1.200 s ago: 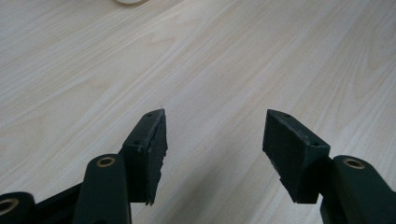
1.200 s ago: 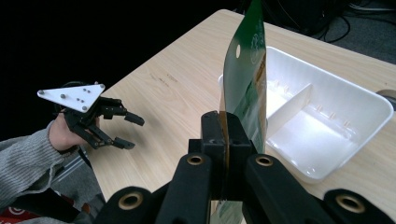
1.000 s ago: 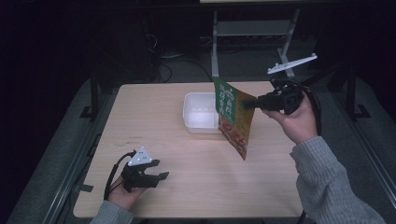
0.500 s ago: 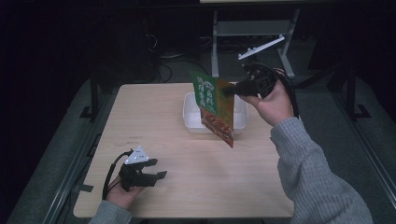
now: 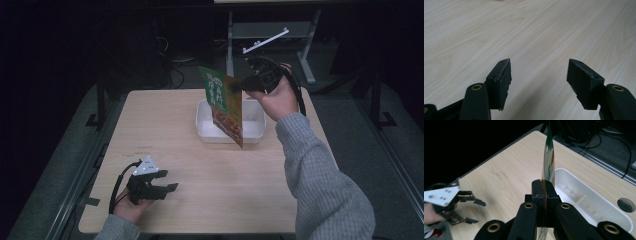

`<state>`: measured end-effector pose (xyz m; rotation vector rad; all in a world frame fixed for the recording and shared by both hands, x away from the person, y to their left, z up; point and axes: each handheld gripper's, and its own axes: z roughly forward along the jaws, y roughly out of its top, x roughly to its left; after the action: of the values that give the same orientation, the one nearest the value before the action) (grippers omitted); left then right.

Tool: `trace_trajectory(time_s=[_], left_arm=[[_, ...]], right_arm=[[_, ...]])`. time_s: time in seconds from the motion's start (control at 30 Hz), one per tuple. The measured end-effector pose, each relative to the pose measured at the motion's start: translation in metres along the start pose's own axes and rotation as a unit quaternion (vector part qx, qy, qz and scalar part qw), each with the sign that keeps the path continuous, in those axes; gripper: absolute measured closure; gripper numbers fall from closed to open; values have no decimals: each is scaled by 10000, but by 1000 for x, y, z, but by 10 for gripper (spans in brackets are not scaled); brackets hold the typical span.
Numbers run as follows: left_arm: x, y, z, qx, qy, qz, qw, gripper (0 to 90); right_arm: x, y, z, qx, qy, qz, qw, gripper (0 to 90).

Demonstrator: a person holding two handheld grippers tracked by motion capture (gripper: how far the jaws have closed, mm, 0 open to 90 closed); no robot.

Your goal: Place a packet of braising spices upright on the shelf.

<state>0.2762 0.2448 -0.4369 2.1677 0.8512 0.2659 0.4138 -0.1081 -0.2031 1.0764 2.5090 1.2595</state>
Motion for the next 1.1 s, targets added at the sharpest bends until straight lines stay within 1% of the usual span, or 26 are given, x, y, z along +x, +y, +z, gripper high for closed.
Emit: trace_trajectory(time_s=[0.2, 0.43, 0.6, 0.77, 0.97, 1.1], left_arm=[[2, 0, -1, -14, 10, 0, 10000, 354], [3, -1, -1, -25, 16, -13, 10000, 350], [3, -1, -2, -39, 22, -37, 10000, 347], [4, -1, -3, -50, 29, -44, 10000, 344], [5, -1, -3, -74, 32, -68, 9999, 341], [6, -1, -4, -87, 30, -80, 9999, 340]], right_arm=[[-2, 8, 10, -32, -127, -23, 9999, 900], [0, 16, 23, 31, -259, -77, 9996, 900], [1, 21, 28, 43, -324, -112, 9994, 900], [-2, 26, 33, 35, -410, -123, 9991, 900], [-6, 29, 44, 53, -589, -105, 9982, 900], [-8, 30, 51, 10, -682, -146, 9976, 900]])
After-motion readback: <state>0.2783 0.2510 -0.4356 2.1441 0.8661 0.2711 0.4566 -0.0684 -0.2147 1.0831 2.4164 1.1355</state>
